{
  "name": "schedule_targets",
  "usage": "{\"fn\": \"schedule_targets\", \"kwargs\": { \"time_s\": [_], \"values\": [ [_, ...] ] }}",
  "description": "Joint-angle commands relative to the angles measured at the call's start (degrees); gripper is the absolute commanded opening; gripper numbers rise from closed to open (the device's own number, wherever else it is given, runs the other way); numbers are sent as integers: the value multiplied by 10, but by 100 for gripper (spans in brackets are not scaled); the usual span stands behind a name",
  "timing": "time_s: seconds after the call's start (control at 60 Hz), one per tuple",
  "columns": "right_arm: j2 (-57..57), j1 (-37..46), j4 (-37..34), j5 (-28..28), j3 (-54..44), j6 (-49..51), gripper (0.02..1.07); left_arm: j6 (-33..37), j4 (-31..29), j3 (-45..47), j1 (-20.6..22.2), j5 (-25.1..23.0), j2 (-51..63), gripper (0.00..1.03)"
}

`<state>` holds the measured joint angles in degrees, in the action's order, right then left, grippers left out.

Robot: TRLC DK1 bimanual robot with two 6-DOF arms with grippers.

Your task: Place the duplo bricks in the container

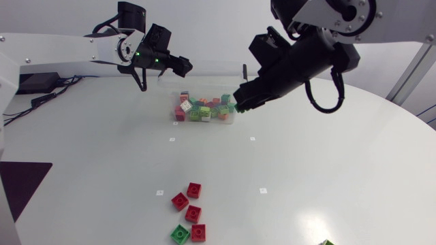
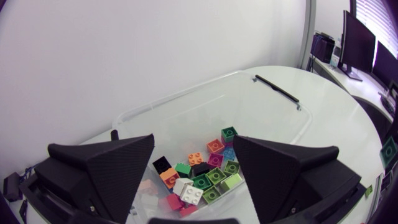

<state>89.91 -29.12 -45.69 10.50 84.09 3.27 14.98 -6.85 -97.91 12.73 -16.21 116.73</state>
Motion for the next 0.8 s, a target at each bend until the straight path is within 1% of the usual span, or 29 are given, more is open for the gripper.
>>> {"fn": "schedule_targets", "kwargs": {
  "time_s": [0.0,0.05,0.1,0.217,0.4,0.467,0.617,0.733,0.783],
  "values": [
    [35,5,22,4,27,8,39,31,-4,53,3,-2,-66,100],
    [53,7,38,4,42,6,39,51,-11,78,4,-2,-93,100],
    [75,13,54,4,62,3,39,80,-31,107,5,-2,-128,100],
    [116,21,90,1,96,-4,39,110,-54,153,0,-13,-188,100],
    [176,44,110,6,159,-18,39,167,-84,236,-12,-23,-267,100],
    [192,54,129,12,174,-30,39,196,-86,276,-13,-24,-296,99],
    [225,66,136,14,209,-39,39,254,-111,336,-14,-50,-338,99],
    [247,70,136,14,234,-45,39,289,-142,365,-11,-58,-347,99],
    [259,72,136,14,247,-48,39,302,-145,383,-7,-60,-355,99]
  ]
}}
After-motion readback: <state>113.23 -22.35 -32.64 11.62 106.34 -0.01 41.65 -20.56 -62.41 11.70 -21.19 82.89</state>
